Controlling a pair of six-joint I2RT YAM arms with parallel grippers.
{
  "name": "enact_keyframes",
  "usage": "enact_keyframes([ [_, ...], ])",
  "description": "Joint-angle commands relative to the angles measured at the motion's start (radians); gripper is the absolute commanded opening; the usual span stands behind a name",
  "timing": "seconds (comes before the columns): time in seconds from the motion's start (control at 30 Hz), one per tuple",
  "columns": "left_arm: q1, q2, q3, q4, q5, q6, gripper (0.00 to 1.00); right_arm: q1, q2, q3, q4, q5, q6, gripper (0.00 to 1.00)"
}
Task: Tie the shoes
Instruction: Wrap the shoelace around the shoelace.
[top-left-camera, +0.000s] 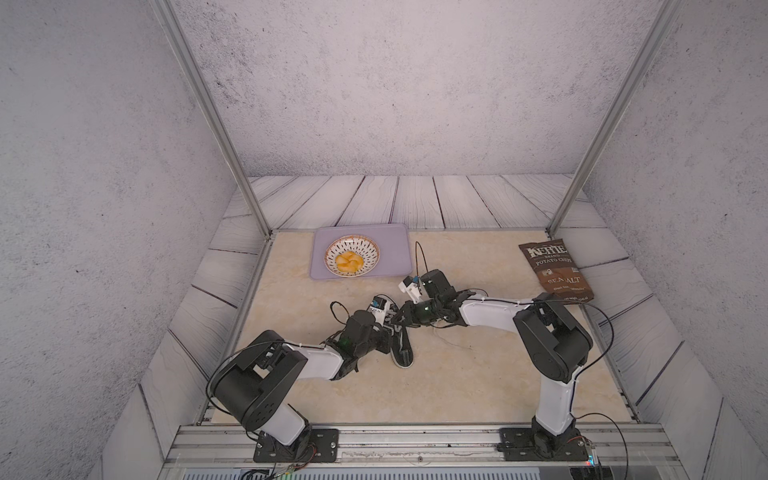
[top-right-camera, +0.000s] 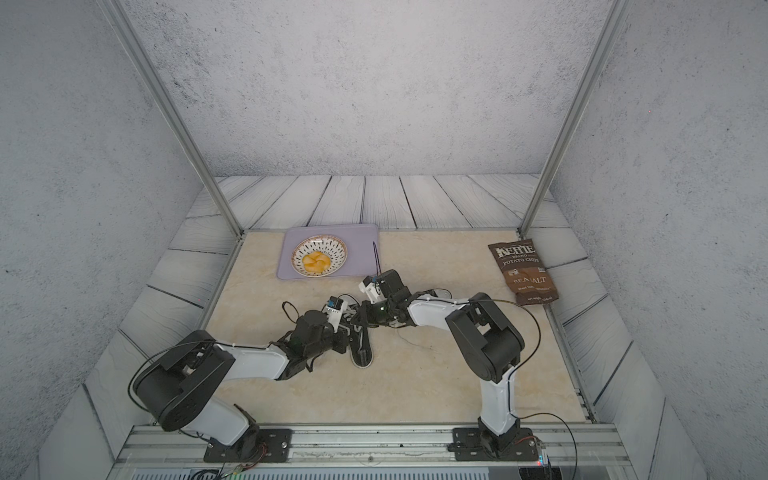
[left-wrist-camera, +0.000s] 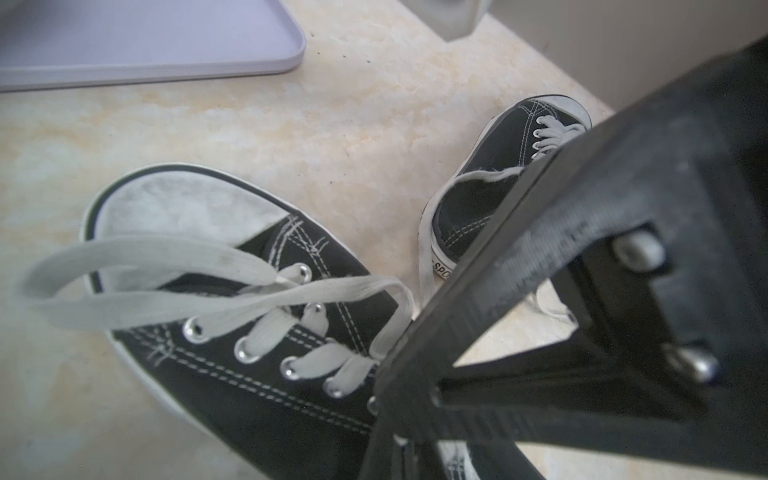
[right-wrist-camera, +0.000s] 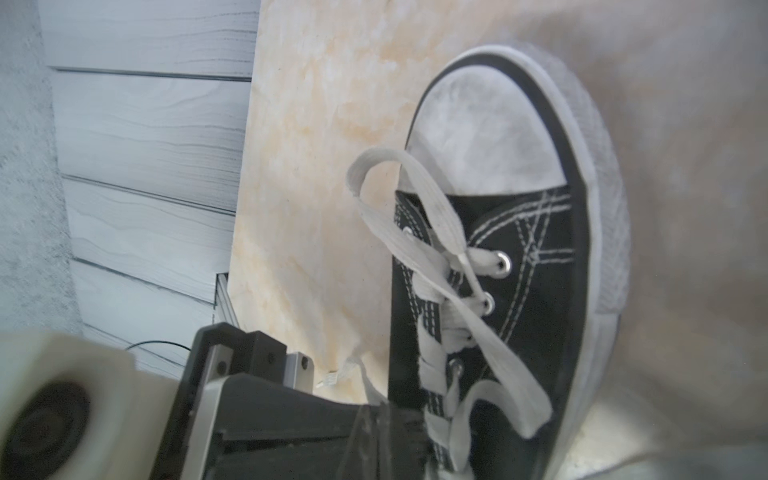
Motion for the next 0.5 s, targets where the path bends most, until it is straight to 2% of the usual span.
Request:
enact_keyframes([
  [0.0,-0.003,-0.027,0.010,-0.008,-0.027,-0.032,0.02,0.003,-0.002,-0.008,-0.004,-0.007,-0.010,0.00],
  [0.03,-0.003,-0.042,0.008,-0.024,-0.036,-0.037,0.08,0.003,-0.010,-0.009,-0.011,0.000,-0.017,0.00],
  [0.1,-0.002,-0.088,0.008,-0.092,-0.063,-0.049,0.31,0.002,-0.032,-0.018,-0.017,0.028,-0.029,0.00],
  [0.17,-0.001,-0.144,0.000,-0.166,-0.114,-0.062,0.43,0.003,-0.052,-0.024,-0.026,0.055,-0.042,0.00],
  [0.23,0.006,-0.210,-0.011,-0.247,-0.169,-0.079,0.47,0.002,-0.069,-0.023,-0.040,0.083,-0.061,0.00],
  [0.33,0.040,-0.303,0.010,-0.393,-0.194,-0.088,0.48,0.002,-0.087,-0.024,-0.065,0.123,-0.090,0.00],
  [0.47,0.121,-0.326,0.098,-0.539,-0.165,-0.093,0.48,0.003,-0.092,-0.016,-0.092,0.155,-0.121,0.00],
])
